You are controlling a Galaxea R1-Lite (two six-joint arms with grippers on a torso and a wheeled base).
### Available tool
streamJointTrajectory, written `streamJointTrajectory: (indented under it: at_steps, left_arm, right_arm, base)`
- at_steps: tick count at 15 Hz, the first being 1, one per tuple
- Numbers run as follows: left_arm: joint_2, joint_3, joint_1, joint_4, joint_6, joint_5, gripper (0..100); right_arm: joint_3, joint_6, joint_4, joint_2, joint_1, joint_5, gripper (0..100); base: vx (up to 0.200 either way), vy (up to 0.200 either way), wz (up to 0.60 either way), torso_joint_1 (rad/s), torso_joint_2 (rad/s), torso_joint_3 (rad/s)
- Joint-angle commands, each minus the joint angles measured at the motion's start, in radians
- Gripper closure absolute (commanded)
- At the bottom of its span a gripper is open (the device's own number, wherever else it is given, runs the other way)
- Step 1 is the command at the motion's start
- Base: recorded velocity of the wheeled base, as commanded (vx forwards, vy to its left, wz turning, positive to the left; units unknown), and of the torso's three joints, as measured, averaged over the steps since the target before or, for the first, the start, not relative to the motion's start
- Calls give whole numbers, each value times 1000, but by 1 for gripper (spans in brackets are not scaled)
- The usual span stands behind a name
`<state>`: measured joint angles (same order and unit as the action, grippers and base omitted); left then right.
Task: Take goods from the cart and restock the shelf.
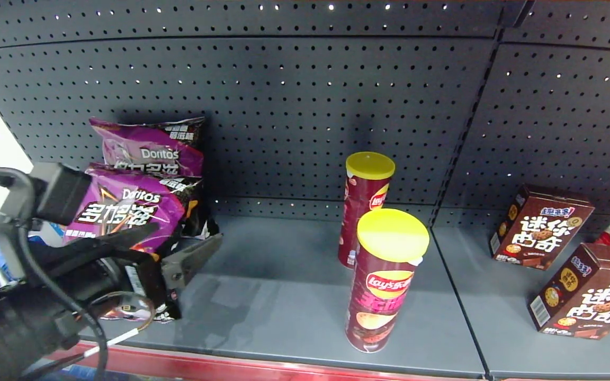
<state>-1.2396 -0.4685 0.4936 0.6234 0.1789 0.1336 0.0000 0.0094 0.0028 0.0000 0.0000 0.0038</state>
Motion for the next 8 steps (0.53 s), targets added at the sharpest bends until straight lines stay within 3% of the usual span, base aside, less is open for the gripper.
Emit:
streamJointTrajectory:
  at_steps: [1, 4, 6, 8]
  left_arm:
    - [173, 97, -83, -4, 4, 21, 0]
    - [385, 332, -191, -19, 1, 9, 0]
    - [597, 381, -256, -217, 2, -20, 0]
    - [816, 383, -362, -450, 1, -104, 0]
  right_arm:
    - [0, 0, 0, 2, 0, 1, 0]
    - [0, 0, 0, 2, 0, 1, 0]
    - [0, 0, 0, 2, 0, 1, 0]
    - [0, 0, 0, 2, 0, 1, 0]
  base:
    - [0, 0, 0, 0, 0, 0]
    - [0, 0, 0, 0, 0, 0]
    - [0, 0, 0, 0, 0, 0]
    - [0, 0, 0, 0, 0, 0]
